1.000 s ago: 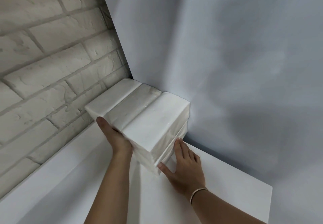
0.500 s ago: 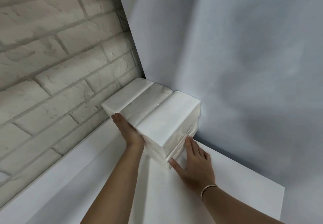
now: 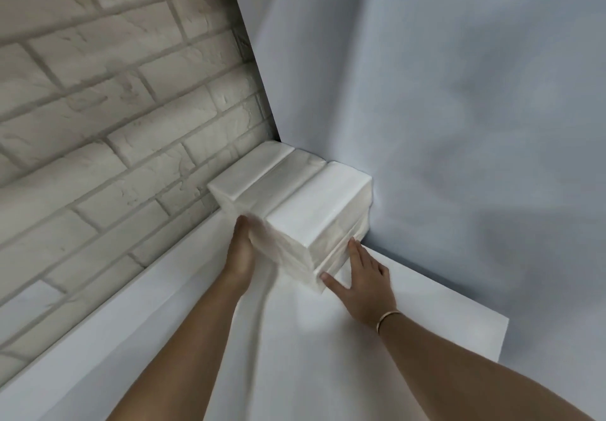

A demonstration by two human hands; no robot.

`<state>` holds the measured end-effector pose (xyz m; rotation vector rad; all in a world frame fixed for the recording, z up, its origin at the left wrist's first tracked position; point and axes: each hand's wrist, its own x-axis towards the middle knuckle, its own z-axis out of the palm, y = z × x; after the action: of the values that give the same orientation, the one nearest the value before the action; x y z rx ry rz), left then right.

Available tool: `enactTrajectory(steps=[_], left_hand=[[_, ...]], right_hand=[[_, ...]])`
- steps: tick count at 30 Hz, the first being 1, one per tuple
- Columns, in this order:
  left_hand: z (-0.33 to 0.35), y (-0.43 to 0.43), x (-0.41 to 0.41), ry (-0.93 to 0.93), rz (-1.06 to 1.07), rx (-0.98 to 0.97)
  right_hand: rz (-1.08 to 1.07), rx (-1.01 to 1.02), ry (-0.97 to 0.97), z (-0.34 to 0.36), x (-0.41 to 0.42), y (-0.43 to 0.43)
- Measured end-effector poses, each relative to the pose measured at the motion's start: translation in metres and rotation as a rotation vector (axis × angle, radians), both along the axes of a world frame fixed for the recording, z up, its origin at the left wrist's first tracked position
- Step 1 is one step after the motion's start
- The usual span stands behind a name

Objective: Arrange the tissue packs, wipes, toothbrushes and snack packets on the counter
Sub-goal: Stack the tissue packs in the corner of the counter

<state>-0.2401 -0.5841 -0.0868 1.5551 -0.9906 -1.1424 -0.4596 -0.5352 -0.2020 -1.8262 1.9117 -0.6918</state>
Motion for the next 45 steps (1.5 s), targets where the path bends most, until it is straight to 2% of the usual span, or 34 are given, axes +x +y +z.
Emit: enactTrajectory(steps=[4,7,9,13,18,28,35,45], left_hand=[[0.021,0.054,0.025,-0.242,-0.133,0.06],[0.026,0.105,0.045,-0.317,-0.102,0.023],[0.028,0.143,0.049,-0.31,-0.075,0.0],[0.042,0.202,0.043,-0.25,-0.032,-0.055],[0.065,0.249,0.037,-0.24,-0.016,-0.16],[0.122,0.282,0.039,-0.436,-0.021,-0.222],[0.153,0.298,0.017,-0.408,0.046,-0.285],[0.164,0.344,0.01,-0.512,0.21,-0.308]], right_hand=[[0.015,0.046,-0.268,0.015,-0.011,0.021],[-0.04,0.103,-0.499,0.026,-0.014,0.057],[-0.067,0.173,-0.582,0.034,-0.009,0.088],[-0.049,0.171,-0.617,0.062,0.007,0.152],[0.14,0.15,-0.622,0.126,0.023,0.193],[0.293,0.003,-0.638,0.229,0.025,0.203],[0.359,-0.095,-0.674,0.276,0.006,0.198],[0.459,-0.161,-0.519,0.29,-0.018,0.187]])
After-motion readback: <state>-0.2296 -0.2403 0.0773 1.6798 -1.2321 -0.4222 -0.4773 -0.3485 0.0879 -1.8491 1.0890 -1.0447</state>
